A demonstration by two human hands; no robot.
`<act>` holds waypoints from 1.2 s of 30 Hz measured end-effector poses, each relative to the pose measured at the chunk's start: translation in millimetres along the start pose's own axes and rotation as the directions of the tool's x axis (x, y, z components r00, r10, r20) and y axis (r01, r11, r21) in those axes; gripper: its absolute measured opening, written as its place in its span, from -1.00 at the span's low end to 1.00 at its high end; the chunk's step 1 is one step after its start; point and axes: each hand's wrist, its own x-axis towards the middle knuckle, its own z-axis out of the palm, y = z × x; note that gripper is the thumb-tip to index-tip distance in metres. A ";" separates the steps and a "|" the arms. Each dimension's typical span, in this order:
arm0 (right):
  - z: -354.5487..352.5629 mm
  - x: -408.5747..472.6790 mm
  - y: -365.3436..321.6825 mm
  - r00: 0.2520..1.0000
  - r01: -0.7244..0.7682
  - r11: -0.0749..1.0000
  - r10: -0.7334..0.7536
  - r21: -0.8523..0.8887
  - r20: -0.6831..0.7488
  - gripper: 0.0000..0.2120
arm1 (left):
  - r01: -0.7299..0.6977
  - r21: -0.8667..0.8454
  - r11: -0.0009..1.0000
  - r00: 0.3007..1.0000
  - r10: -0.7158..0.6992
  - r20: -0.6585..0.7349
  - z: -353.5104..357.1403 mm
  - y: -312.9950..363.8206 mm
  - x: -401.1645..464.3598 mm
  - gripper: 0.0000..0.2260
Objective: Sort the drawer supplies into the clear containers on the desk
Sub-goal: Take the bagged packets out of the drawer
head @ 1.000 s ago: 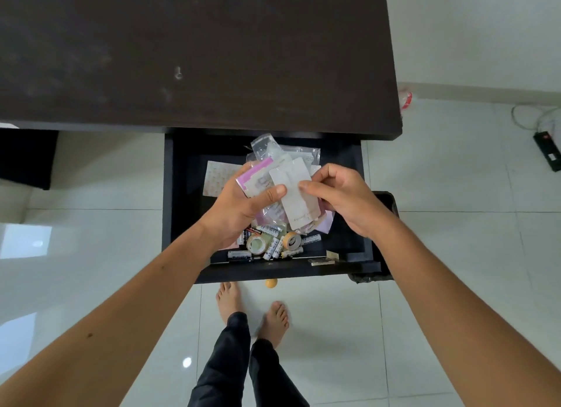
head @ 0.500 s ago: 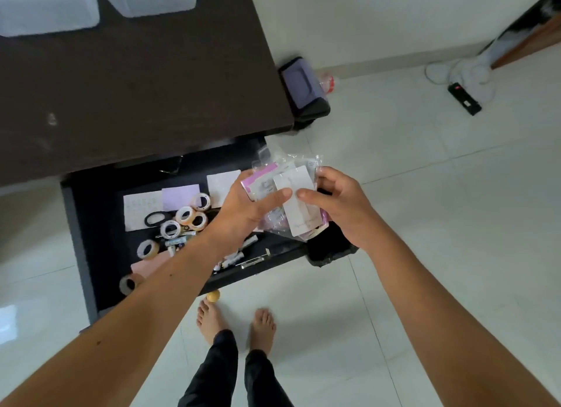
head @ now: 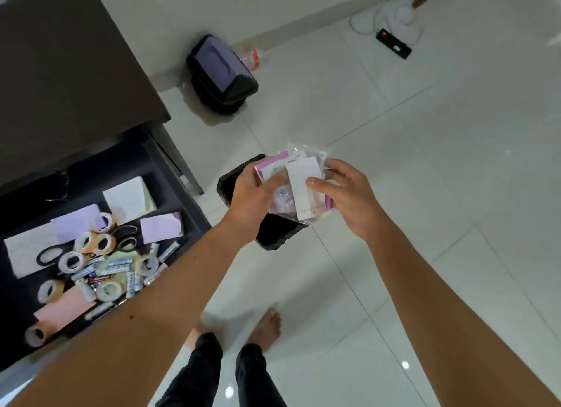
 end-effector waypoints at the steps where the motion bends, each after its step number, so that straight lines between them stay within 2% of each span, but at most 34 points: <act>1: -6.4 3.7 7.4 1.000 -0.020 1.000 0.020 0.007 -0.005 -0.60 | -0.002 0.006 1.000 0.999 0.002 -0.034 6.3 -8.6 3.3 -0.71; 7: -21.9 38.9 59.7 0.995 -0.099 0.993 0.098 -0.057 -0.015 -0.71 | 0.034 0.029 0.999 0.967 -0.026 -0.252 12.5 -63.4 30.9 -0.61; 13: -7.1 67.5 91.3 0.993 -0.109 0.987 0.114 -0.122 0.029 -0.74 | 0.031 0.003 1.000 0.941 -0.029 -0.336 -4.5 -98.8 52.2 -0.72; 15: -2.4 75.6 96.6 0.994 -0.097 0.984 0.104 -0.149 0.043 -0.79 | 0.019 0.000 1.000 0.931 -0.017 -0.365 -9.9 -106.0 60.7 -0.73; 17: 2.3 83.3 99.9 0.993 -0.098 0.984 0.106 -0.147 0.049 -0.75 | 0.017 0.015 1.000 0.922 -0.010 -0.387 -13.4 -110.8 68.1 -0.70; 19: 6.2 91.8 106.1 0.993 -0.098 0.984 0.106 -0.149 0.052 -0.64 | 0.052 0.096 0.994 0.907 -0.007 -0.420 -17.2 -114.6 72.7 -0.59; 21: 6.7 96.8 110.8 0.996 -0.082 0.976 0.087 -0.204 0.017 -0.64 | 0.121 0.184 0.976 0.886 -0.023 -0.463 -23.0 -120.4 74.2 -0.38; 23: 2.1 100.0 118.6 0.997 -0.075 0.970 0.074 -0.233 -0.012 -0.61 | 0.171 0.218 0.961 0.874 -0.045 -0.485 -29.4 -127.5 73.2 -0.21; 25: -0.9 98.8 122.9 0.996 -0.089 0.968 0.086 -0.235 -0.025 -0.54 | 0.226 0.233 0.946 0.854 -0.077 -0.515 -34.6 -134.1 69.6 -0.13; 28: 1.0 92.8 123.0 0.996 -0.087 0.962 0.087 -0.260 -0.012 -0.41 | 0.266 0.226 0.937 0.853 -0.119 -0.509 -38.4 -141.6 62.7 -0.15; 33: 2.4 87.2 119.3 0.998 -0.059 0.957 0.062 -0.283 0.003 -0.50 | 0.202 0.168 0.965 0.884 -0.106 -0.455 -35.2 -138.7 56.5 -0.30; 36: 3.2 80.7 114.8 0.999 -0.043 0.957 0.050 -0.285 0.014 -0.51 | 0.167 0.124 0.978 0.905 -0.103 -0.412 -27.0 -131.1 52.8 -0.29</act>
